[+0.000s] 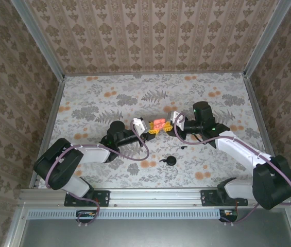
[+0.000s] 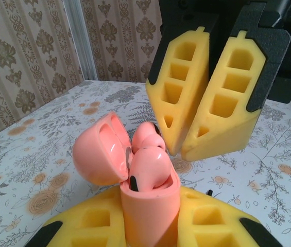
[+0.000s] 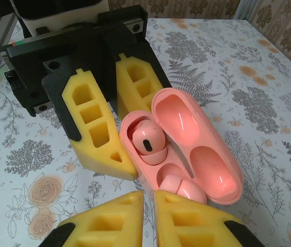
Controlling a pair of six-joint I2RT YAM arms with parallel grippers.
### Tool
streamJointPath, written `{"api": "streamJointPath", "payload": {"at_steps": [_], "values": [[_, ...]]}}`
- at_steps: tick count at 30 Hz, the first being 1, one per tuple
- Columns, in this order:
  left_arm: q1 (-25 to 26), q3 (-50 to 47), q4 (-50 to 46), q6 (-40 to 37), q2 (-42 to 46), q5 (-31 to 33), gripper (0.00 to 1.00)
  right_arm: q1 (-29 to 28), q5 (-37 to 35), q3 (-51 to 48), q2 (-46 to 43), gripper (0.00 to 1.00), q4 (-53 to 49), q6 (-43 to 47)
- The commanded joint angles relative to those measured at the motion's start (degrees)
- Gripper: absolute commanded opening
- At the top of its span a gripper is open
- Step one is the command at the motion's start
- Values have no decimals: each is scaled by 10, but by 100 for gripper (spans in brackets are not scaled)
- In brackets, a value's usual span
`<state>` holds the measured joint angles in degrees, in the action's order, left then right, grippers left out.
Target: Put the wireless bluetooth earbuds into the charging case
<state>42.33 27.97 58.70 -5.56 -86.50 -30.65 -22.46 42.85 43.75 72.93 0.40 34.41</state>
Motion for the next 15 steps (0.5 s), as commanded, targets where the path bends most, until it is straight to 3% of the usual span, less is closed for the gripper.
{"api": "streamJointPath", "payload": {"at_steps": [1,15], "values": [[-2,15,2,-1,15,-6,14,-5,20,15,6,16,-20,16],[-2,14,3,-2,18,-12,13,-8,23,21,0,17,-17,13]]}}
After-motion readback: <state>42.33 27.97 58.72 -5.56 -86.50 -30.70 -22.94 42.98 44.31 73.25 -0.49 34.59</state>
